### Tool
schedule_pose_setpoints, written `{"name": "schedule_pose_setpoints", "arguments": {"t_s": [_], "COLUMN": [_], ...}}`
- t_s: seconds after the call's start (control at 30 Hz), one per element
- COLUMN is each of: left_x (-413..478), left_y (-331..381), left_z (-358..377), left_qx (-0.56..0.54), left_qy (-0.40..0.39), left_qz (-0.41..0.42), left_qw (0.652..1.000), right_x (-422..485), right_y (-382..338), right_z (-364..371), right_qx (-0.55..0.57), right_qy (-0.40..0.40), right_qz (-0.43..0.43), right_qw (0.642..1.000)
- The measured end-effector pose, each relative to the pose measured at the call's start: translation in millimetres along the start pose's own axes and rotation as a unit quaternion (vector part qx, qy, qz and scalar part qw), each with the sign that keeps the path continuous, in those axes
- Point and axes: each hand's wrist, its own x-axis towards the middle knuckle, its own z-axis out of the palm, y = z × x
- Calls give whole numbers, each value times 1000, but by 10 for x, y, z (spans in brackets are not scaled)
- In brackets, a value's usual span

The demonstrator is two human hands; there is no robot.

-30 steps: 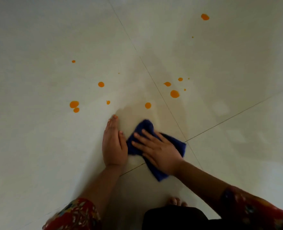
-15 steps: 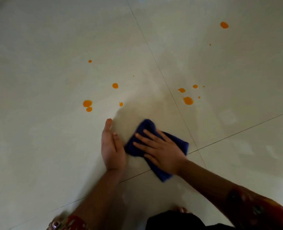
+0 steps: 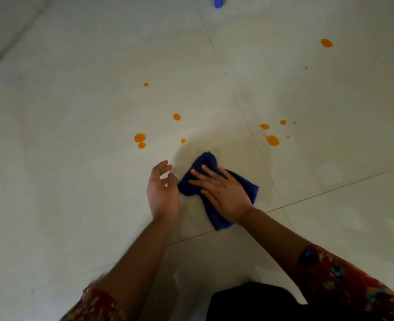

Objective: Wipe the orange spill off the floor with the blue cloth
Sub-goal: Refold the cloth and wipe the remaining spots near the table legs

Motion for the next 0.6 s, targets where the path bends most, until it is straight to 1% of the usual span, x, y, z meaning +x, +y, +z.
{"name": "schedule_pose_setpoints", "arguments": {"t_s": [0.03, 0.07, 0.1, 0.13, 0.17, 0.2, 0.23, 0.27, 0.3, 0.33, 0.4, 0.43, 0.47, 0.53, 0.57, 0.6], "left_x": [22, 13, -31, -88, -159, -227, -291, -348, -385, -408, -424, -416, -394, -313, -262, -216], "left_y": [35, 76, 132, 201, 295, 391, 484, 582, 673, 750, 854, 890, 914, 969, 1000, 1048], "left_z": [-36, -67, -77, -74, -62, -52, -37, -12, 5, 20, 39, 17, -19, -162, -261, -374], "left_qx": [-5, -10, -10, -7, -6, -7, -9, -11, -11, -9, 2, 13, 21, 13, 0, -14], "left_qy": [-21, -45, -69, -100, -137, -178, -222, -263, -293, -313, -332, -337, -342, -356, -366, -376], "left_qz": [-38, -73, -93, -109, -116, -122, -126, -126, -119, -108, -85, -77, -79, -105, -118, -127], "left_qw": [999, 996, 993, 989, 984, 976, 967, 957, 949, 944, 940, 938, 936, 928, 923, 918], "right_x": [-57, -104, -114, -127, -139, -159, -179, -221, -235, -243, -252, -234, -245, -263, -293, -334], "right_y": [-56, -130, -194, -263, -289, -286, -321, -351, -416, -478, -588, -635, -653, -618, -575, -505], "right_z": [-18, -59, -122, -215, -286, -337, -393, -439, -510, -554, -568, -583, -586, -626, -670, -717], "right_qx": [109, 247, 398, 526, 624, 705, 757, 781, 787, 772, 750, 744, 751, 773, 784, 795], "right_qy": [18, 60, 98, 133, 147, 143, 127, 121, 118, 123, 134, 149, 160, 199, 209, 219], "right_qz": [41, 109, 192, 261, 316, 340, 357, 352, 338, 329, 337, 336, 340, 374, 396, 403], "right_qw": [993, 961, 892, 798, 699, 605, 531, 501, 502, 530, 553, 558, 543, 472, 429, 398]}}
